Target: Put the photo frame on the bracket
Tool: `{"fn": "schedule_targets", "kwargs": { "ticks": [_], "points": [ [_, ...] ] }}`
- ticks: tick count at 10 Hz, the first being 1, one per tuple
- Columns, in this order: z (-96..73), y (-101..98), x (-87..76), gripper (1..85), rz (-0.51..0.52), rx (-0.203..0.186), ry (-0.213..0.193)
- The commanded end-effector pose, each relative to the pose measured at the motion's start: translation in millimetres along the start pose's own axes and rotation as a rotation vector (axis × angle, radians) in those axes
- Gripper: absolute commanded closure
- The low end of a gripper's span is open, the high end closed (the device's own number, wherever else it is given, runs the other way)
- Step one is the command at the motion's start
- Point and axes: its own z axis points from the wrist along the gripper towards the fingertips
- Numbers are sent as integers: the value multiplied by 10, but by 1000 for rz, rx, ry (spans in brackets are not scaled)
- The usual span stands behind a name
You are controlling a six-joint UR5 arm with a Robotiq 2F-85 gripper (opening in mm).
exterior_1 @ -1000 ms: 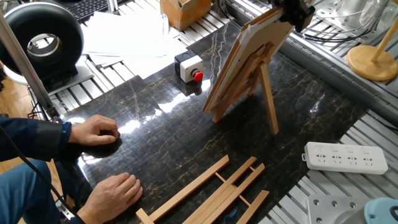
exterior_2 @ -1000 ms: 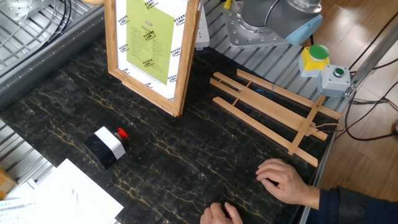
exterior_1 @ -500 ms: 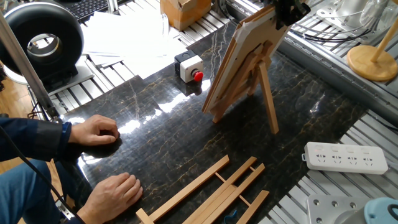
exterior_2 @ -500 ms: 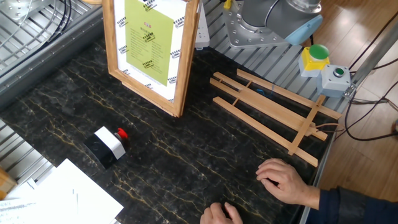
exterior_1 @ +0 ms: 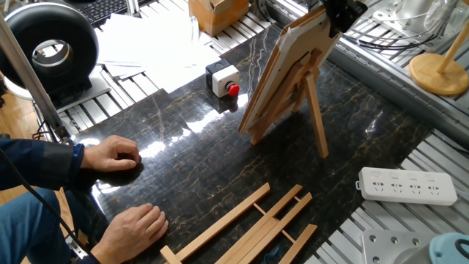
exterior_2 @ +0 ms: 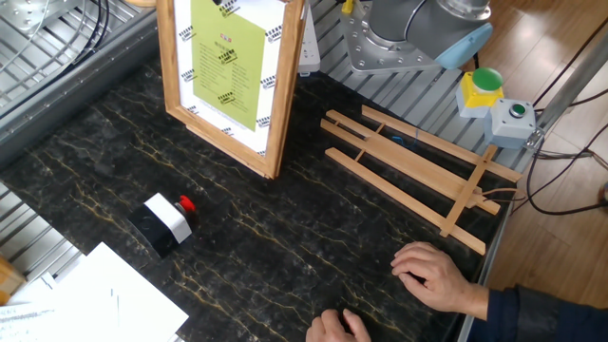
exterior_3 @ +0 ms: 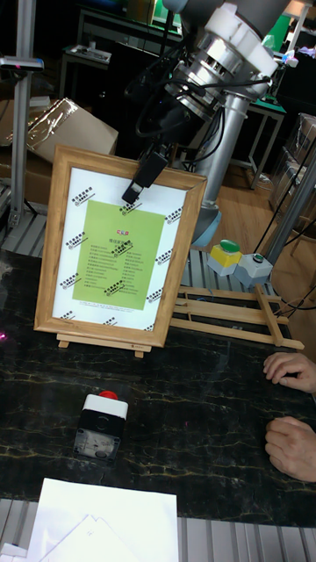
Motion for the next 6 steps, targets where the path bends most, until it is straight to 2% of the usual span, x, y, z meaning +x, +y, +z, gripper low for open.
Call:
{"fn": "schedule_targets", "kwargs": {
  "ticks": [1, 3, 6],
  "points": [
    [-40, 10, -42, 313, -17, -26, -22],
    [-94, 60, -28, 307, -22, -63, -20],
    [-184, 55, 67, 303, -33, -86, 7]
  ]
}}
